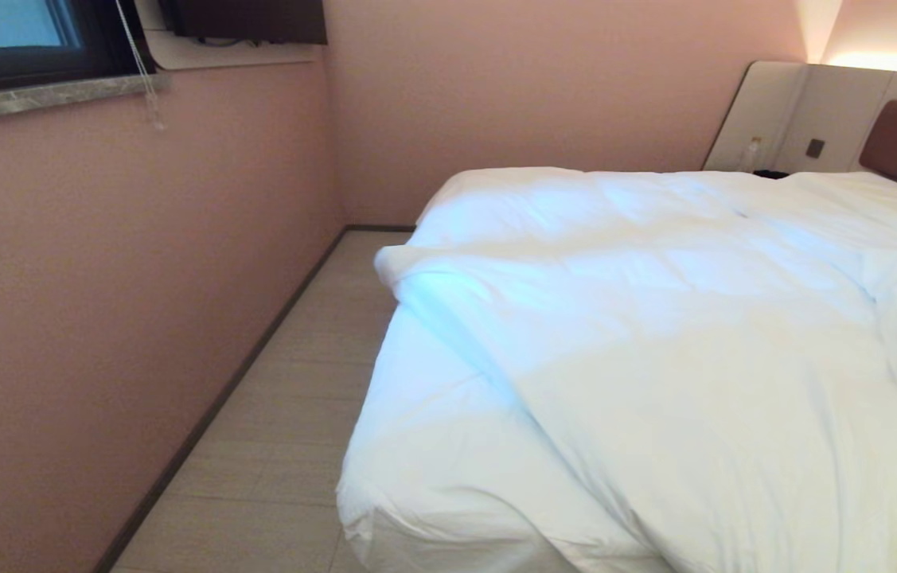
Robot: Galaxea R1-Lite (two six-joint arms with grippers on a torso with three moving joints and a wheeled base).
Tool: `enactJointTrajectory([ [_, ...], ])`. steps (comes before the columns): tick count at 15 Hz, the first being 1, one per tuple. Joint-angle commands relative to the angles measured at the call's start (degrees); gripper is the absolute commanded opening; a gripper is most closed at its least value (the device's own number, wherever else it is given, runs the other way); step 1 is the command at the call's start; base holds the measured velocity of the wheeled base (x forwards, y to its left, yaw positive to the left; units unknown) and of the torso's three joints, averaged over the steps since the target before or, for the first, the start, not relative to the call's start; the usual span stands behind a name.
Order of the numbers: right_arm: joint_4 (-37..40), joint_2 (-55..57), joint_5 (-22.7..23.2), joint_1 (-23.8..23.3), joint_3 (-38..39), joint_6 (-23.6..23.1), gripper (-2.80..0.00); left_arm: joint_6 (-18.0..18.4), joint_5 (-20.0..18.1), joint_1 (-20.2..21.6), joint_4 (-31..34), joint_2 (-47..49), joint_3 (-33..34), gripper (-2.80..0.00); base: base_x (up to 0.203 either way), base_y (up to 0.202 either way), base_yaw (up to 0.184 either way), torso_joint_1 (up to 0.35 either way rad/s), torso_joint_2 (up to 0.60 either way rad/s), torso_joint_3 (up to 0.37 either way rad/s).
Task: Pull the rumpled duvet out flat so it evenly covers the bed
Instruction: Hold the folded corner of the quilt
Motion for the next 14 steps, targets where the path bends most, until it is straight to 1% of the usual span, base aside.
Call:
enactJointTrajectory([
  [1,0.0,0.1,0.0,0.0,0.0,0.0,-2.8,0.0,0.0,0.0,-0.1,0.0,0.0,-2.8,0.0,-0.147,-0.004,0.002,0.01,0.007],
  [2,0.0,0.1,0.0,0.0,0.0,0.0,-2.8,0.0,-0.1,-0.1,0.0,0.0,0.0,-2.8,0.0,-0.091,-0.001,0.006,0.01,0.006],
  [14,-0.1,0.1,0.0,0.0,0.0,-0.3,-2.8,0.1,-0.1,0.0,-0.1,0.0,0.0,-2.8,0.0,0.0,0.0,0.0,0.0,0.0],
])
